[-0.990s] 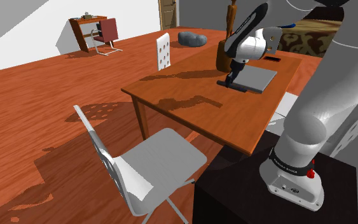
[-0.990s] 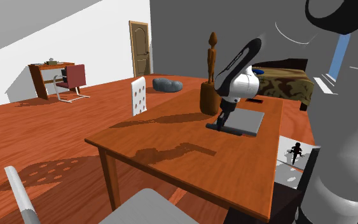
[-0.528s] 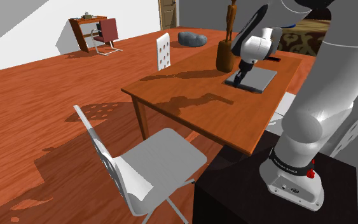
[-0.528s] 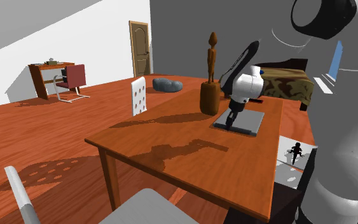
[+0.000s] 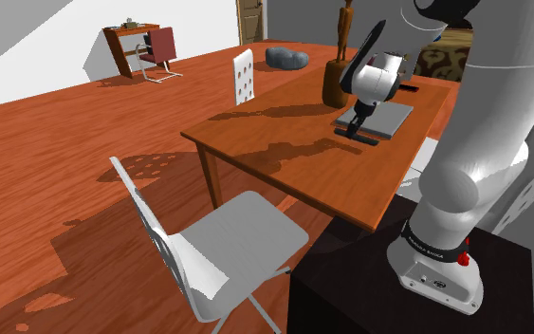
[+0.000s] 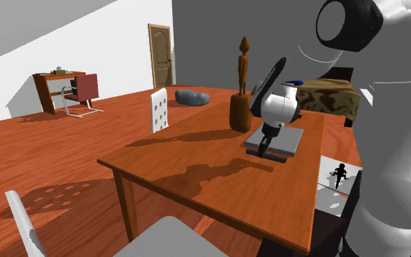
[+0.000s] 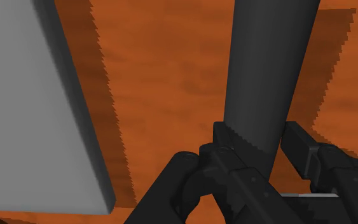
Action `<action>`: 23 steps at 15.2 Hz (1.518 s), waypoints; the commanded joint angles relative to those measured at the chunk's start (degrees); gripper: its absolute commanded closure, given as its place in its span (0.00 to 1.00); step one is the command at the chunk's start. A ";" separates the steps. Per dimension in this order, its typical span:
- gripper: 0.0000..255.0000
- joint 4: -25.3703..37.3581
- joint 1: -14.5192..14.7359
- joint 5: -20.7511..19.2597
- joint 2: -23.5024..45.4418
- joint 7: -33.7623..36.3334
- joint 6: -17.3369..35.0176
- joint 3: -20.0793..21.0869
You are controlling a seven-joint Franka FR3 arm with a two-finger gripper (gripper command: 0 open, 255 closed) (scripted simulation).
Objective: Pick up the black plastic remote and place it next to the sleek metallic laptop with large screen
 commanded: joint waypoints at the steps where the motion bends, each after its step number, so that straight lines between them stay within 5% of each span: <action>1: 1.00 0.24 -0.69 2.48 1.59 -2.05 0.92 0.92; 4: 1.00 0.63 -1.94 6.44 4.17 -5.23 2.47 2.75; 12: 1.00 0.63 -1.98 6.42 4.16 -5.21 2.48 2.79; 13: 0.00 0.63 -1.98 6.42 4.16 -5.21 2.48 2.79; 18: 0.00 0.64 -1.98 6.42 4.17 -5.21 2.47 2.80; 22: 0.00 -1.68 1.01 -5.23 -4.37 3.11 -1.67 -2.50; 23: 0.00 -1.68 0.90 -5.26 -4.37 3.13 -1.67 -2.38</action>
